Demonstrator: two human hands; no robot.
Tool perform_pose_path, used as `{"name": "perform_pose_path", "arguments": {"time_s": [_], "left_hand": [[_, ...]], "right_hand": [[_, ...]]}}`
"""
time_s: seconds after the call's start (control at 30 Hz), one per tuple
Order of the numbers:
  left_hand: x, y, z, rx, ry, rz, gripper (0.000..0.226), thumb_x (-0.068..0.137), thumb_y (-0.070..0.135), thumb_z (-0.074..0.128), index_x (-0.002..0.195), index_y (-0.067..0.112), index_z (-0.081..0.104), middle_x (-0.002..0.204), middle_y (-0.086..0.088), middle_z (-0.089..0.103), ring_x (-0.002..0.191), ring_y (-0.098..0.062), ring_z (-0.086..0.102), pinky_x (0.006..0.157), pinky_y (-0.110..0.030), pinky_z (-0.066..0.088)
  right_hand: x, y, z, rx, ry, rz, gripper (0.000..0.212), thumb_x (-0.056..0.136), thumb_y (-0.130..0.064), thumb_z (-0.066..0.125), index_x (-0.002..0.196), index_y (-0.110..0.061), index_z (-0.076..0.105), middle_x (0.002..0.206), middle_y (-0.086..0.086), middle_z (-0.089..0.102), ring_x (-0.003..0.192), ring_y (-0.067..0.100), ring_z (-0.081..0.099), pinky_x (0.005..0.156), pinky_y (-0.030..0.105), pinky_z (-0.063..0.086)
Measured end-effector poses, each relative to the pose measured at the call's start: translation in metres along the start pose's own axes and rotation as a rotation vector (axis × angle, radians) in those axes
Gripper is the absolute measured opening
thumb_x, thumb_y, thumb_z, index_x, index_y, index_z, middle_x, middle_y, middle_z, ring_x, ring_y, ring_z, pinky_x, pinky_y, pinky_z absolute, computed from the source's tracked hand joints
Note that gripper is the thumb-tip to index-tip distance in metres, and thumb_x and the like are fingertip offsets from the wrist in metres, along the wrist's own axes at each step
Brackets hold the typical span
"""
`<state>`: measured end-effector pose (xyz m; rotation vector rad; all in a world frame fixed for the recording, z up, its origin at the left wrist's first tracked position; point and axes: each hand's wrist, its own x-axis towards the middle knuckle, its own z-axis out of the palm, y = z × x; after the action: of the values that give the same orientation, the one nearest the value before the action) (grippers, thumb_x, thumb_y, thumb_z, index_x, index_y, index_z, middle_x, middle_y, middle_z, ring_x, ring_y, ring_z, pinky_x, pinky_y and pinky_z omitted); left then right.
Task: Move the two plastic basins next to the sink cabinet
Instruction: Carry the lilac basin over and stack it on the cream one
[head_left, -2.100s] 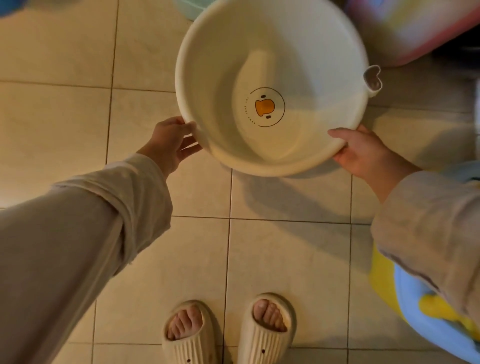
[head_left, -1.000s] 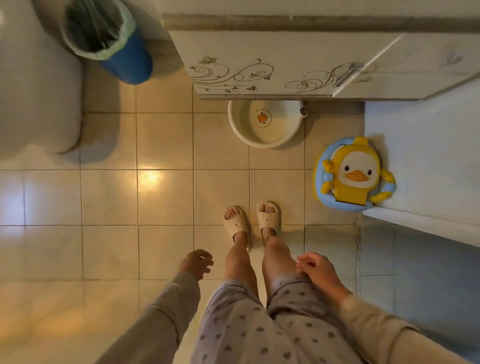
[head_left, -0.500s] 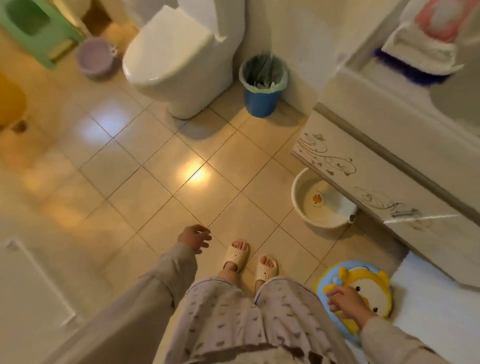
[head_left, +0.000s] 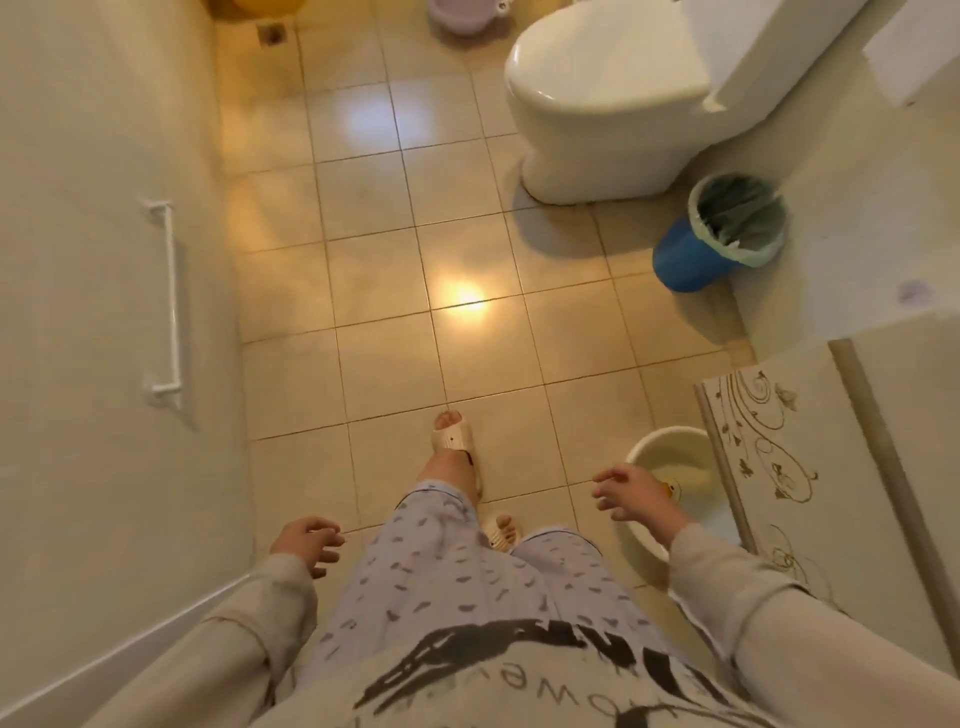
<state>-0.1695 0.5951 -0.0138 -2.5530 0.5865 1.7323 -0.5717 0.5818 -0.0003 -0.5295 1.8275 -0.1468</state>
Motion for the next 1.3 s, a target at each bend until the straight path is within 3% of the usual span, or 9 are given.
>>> {"name": "perform_pose_path", "arguments": {"time_s": [0.27,0.4,0.5,0.77,0.9,1.07,1.3], "left_hand": [[0.041,0.032,-0.037,-0.236,0.021,-0.107,0.012,0.092,0.004,0.042,0.094,0.003,0.055,0.075,-0.011,0.058,0.058,-0.023,0.05,0.053,-0.024,0.036],[0.06,0.101,-0.067,-0.257,0.027,-0.081,0.015,0.09,0.004,0.044,0.083,0.008,0.056,0.07,-0.007,0.058,0.057,-0.021,0.05,0.055,-0.025,0.039],[0.071,0.161,-0.088,-0.239,-0.007,-0.018,0.021,0.09,0.003,0.042,0.074,0.013,0.054,0.072,-0.006,0.058,0.057,-0.02,0.05,0.054,-0.024,0.038],[0.093,0.309,-0.131,-0.197,-0.063,0.167,0.015,0.091,0.004,0.042,0.086,0.011,0.055,0.075,-0.004,0.059,0.06,-0.017,0.053,0.054,-0.026,0.042],[0.108,0.36,-0.14,-0.238,-0.092,0.167,0.014,0.092,0.005,0.043,0.087,0.011,0.055,0.075,-0.004,0.059,0.06,-0.017,0.053,0.053,-0.025,0.042],[0.136,0.402,-0.151,-0.212,-0.055,0.108,0.015,0.092,0.005,0.043,0.087,0.01,0.056,0.074,-0.004,0.059,0.06,-0.017,0.052,0.054,-0.025,0.04],[0.167,0.46,-0.166,-0.233,0.009,-0.064,0.024,0.09,0.004,0.043,0.071,0.013,0.054,0.069,-0.004,0.058,0.053,-0.017,0.049,0.047,-0.02,0.035]], "right_hand": [[0.046,-0.109,0.016,-0.109,-0.011,-0.136,0.014,0.09,-0.004,0.052,0.096,-0.014,0.061,0.084,0.004,0.067,0.075,0.018,0.064,0.065,0.027,0.052],[0.064,-0.146,0.025,-0.143,-0.016,-0.071,0.016,0.092,-0.005,0.048,0.094,-0.014,0.06,0.087,0.006,0.067,0.077,0.019,0.063,0.071,0.033,0.054],[0.073,-0.167,0.028,-0.154,0.001,-0.005,0.017,0.091,-0.004,0.046,0.098,-0.01,0.06,0.086,0.008,0.067,0.076,0.021,0.062,0.065,0.032,0.051],[0.091,-0.229,0.023,-0.097,0.067,0.109,0.02,0.091,-0.003,0.046,0.106,-0.005,0.059,0.091,0.013,0.066,0.079,0.024,0.06,0.063,0.029,0.049],[0.115,-0.276,0.023,-0.099,0.076,0.122,0.021,0.09,-0.003,0.046,0.105,-0.005,0.06,0.088,0.011,0.067,0.074,0.022,0.06,0.063,0.03,0.049],[0.163,-0.366,0.021,-0.127,0.028,0.075,0.023,0.091,-0.004,0.045,0.108,-0.003,0.061,0.085,0.008,0.066,0.073,0.02,0.06,0.062,0.029,0.049],[0.214,-0.543,0.004,-0.149,-0.068,-0.111,0.021,0.093,-0.006,0.046,0.108,-0.005,0.06,0.089,0.009,0.066,0.075,0.019,0.06,0.065,0.028,0.05]]}}
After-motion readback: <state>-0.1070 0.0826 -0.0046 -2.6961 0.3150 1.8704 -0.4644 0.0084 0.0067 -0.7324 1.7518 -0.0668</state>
